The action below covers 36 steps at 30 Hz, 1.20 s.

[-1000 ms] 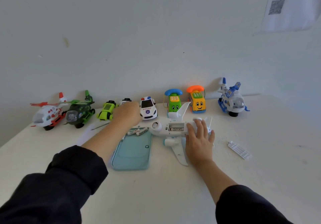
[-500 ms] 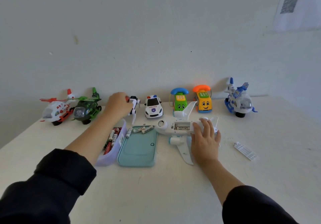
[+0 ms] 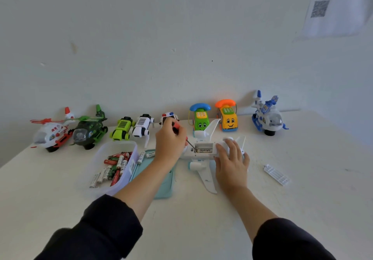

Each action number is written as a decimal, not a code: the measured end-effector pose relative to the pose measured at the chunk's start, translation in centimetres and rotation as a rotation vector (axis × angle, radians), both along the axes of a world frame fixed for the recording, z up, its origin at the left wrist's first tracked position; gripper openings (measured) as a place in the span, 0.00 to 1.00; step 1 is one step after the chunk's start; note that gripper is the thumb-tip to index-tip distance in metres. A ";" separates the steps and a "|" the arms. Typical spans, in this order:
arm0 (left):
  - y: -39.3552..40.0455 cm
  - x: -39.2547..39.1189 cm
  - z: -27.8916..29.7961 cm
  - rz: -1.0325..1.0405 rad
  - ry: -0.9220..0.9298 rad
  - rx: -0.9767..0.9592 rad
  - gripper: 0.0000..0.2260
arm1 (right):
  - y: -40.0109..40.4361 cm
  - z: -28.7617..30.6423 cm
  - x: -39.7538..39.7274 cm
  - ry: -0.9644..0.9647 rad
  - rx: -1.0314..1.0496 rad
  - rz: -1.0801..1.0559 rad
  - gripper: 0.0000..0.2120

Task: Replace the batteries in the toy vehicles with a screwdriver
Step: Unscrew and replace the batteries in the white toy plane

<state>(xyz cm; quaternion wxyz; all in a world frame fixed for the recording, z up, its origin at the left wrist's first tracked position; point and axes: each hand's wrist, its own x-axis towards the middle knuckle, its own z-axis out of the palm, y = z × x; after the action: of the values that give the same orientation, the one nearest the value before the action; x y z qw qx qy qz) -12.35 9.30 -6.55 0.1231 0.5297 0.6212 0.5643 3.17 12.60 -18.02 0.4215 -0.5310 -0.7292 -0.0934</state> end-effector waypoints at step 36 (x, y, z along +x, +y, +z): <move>1.2 -1.5 -2.9 0.210 -0.823 -0.019 0.06 | 0.5 -0.4 0.0 0.034 0.068 0.018 0.21</move>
<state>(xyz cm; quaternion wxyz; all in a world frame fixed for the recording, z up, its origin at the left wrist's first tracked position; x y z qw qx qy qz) -13.85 10.47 -9.50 0.3077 0.1931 0.5761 0.7323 3.17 13.07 -18.40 0.4525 -0.5112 -0.7231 -0.1053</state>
